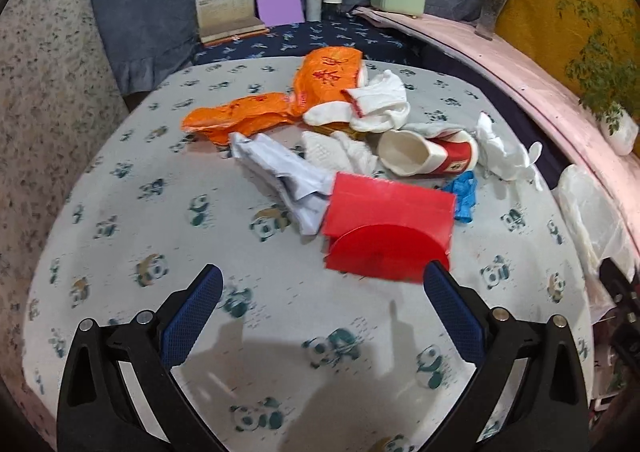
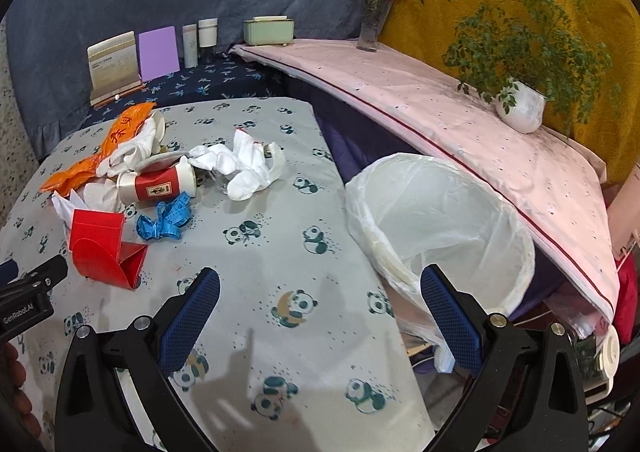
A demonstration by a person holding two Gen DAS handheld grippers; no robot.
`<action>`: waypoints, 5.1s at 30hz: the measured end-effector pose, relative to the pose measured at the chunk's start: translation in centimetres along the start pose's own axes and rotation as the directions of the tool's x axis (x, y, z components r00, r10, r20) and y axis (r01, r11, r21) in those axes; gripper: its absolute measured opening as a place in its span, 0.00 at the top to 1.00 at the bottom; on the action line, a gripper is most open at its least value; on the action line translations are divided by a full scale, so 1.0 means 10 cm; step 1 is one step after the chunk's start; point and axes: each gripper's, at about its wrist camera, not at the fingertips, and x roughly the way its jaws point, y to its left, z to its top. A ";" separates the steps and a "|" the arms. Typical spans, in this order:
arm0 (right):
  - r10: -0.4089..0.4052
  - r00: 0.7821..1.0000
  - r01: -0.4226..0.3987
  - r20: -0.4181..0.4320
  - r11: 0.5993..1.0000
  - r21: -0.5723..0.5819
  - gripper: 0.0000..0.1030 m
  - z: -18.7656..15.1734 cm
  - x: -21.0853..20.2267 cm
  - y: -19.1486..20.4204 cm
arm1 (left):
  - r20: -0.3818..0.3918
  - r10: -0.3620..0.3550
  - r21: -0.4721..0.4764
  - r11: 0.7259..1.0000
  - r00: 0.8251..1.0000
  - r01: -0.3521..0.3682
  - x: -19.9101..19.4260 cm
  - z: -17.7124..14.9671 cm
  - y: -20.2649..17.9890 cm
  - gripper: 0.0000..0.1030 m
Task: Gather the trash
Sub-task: 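Grasp the red folded card box with the left tool while the right tool grasps white tissue, then carry both items over the white bin and open both tools to drop them, then grasp the white folded paper with the left tool while the right tool grasps the blue tape measure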
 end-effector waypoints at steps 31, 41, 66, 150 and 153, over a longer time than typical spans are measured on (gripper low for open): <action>0.087 0.996 -0.087 -0.025 0.996 0.006 0.07 0.46 0.64 0.34 | -0.012 -0.117 0.116 0.986 0.993 0.118 0.51 0.22 -0.34 0.16; 0.152 0.988 -0.152 -0.029 0.988 -0.017 0.35 0.71 0.96 0.56 | 0.016 -0.125 0.074 0.990 0.992 0.124 0.38 0.39 -0.36 0.16; 0.190 0.973 -0.203 0.129 0.975 0.090 0.95 1.11 0.21 -0.38 | 0.107 -0.215 0.142 0.970 0.971 0.199 -0.34 0.66 -0.90 0.16; 0.220 0.974 -0.223 0.057 0.973 0.055 0.36 0.64 -0.09 0.18 | 0.021 0.013 -0.084 0.996 1.000 -0.011 -0.02 0.71 0.25 0.08; 0.239 0.970 -0.241 0.029 0.969 0.051 0.36 0.58 0.02 0.34 | -0.010 0.021 -0.115 0.993 1.000 -0.022 0.14 0.69 0.42 0.08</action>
